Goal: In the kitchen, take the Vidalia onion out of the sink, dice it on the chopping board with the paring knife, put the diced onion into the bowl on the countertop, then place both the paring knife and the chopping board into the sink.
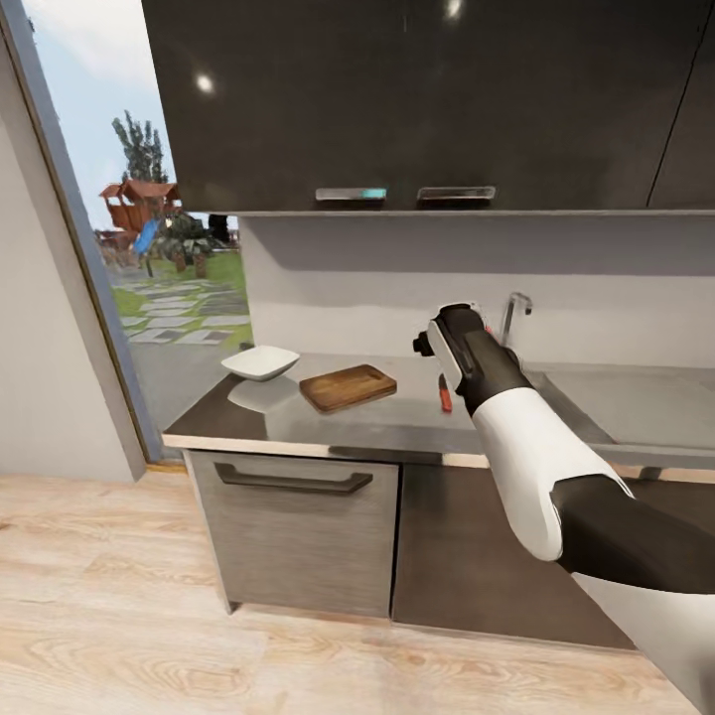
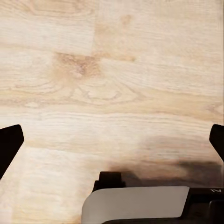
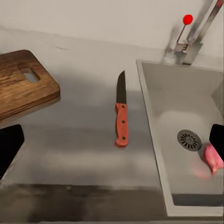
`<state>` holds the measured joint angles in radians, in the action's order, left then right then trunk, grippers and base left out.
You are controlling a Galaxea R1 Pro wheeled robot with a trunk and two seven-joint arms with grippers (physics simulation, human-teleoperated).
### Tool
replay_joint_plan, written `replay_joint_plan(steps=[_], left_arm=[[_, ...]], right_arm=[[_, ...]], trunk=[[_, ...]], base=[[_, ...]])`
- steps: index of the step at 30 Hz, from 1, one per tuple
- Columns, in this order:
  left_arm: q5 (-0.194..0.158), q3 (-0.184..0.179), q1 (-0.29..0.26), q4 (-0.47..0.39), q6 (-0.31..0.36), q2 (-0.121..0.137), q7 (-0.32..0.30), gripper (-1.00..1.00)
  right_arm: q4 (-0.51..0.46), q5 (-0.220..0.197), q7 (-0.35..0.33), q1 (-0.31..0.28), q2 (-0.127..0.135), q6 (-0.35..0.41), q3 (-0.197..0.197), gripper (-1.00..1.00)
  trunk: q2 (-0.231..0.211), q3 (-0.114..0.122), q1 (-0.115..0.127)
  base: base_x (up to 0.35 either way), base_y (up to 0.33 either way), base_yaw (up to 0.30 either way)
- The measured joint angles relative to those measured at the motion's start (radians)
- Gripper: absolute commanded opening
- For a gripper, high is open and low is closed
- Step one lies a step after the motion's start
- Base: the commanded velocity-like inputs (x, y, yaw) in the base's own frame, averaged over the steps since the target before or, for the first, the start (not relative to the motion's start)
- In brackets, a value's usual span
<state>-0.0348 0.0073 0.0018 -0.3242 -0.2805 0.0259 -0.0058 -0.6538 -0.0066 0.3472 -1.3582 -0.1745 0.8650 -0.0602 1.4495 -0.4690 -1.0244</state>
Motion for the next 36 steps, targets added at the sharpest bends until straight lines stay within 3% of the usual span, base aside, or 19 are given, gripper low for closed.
replay_joint_plan(steps=[17, 33, 36], left_arm=[[0.000, -0.001, 0.000, 0.002, 0.003, -0.001, -0.001, 1.00], [0.001, -0.003, 0.000, 0.002, 0.003, -0.002, 0.000, 1.00], [0.001, -0.003, 0.000, 0.002, 0.002, -0.003, 0.000, 1.00]], right_arm=[[0.048, 0.000, -0.056, 0.000, 0.008, -0.004, 0.000, 1.00], [0.057, 0.001, -0.059, 0.004, 0.024, -0.008, 0.001, 1.00], [0.100, 0.000, -0.069, 0.004, 0.027, -0.023, 0.001, 1.00]], trunk=[[0.000, 0.000, 0.000], [0.000, 0.000, 0.000], [0.000, 0.000, 0.000]], base=[[0.283, 0.211, 0.000], [0.275, -0.027, 0.000], [0.210, -0.159, 0.000]])
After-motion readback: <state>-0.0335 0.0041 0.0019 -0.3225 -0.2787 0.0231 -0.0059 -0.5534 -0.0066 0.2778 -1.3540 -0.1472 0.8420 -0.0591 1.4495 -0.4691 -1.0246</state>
